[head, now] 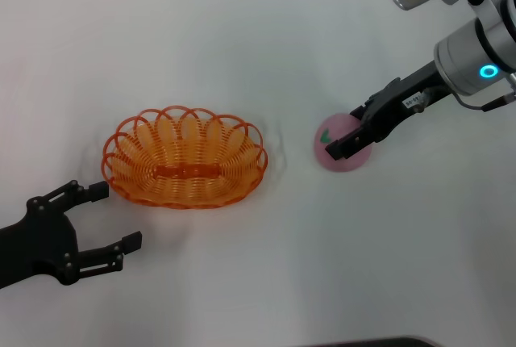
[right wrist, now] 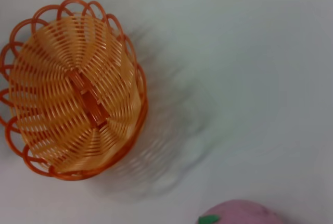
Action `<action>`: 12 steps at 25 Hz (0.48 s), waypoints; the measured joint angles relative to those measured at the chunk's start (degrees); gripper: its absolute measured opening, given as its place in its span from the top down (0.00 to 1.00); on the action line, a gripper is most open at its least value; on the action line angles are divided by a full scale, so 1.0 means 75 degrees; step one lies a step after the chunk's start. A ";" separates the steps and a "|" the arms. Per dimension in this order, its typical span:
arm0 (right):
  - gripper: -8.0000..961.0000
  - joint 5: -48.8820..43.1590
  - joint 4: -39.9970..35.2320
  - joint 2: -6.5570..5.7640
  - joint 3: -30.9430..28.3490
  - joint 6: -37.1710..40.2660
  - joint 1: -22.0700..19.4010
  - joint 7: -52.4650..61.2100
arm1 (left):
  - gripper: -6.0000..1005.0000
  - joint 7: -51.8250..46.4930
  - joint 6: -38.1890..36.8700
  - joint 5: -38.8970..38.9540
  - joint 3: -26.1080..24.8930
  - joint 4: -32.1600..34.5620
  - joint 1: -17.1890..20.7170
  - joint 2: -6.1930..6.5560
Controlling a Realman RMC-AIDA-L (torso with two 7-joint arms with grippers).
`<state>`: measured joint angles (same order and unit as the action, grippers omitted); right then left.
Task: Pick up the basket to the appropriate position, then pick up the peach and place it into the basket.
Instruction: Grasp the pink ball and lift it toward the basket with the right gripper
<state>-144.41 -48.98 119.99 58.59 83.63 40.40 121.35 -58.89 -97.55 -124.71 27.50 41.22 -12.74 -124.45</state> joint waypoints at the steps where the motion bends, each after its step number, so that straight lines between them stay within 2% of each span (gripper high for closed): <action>1: 0.09 -0.0003 0.0028 -0.0001 0.0003 -0.0003 0.0019 0.0000 | 0.07 -0.0002 0.0002 0.0000 0.0000 0.0000 0.0000 0.0000; 9: 0.10 -0.0016 0.0087 -0.0003 0.0155 -0.0031 0.0054 0.0036 | 0.07 -0.0011 0.0017 -0.0004 0.0000 0.0000 0.0008 0.0000; 12: 0.23 -0.0023 0.0083 -0.0003 0.0178 -0.0031 0.0054 0.0037 | 0.07 -0.0011 0.0007 -0.0008 0.0000 0.0000 0.0010 0.0000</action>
<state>-144.58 -48.36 119.97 59.93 83.40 40.81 121.63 -58.97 -97.50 -124.77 27.50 41.22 -12.67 -124.45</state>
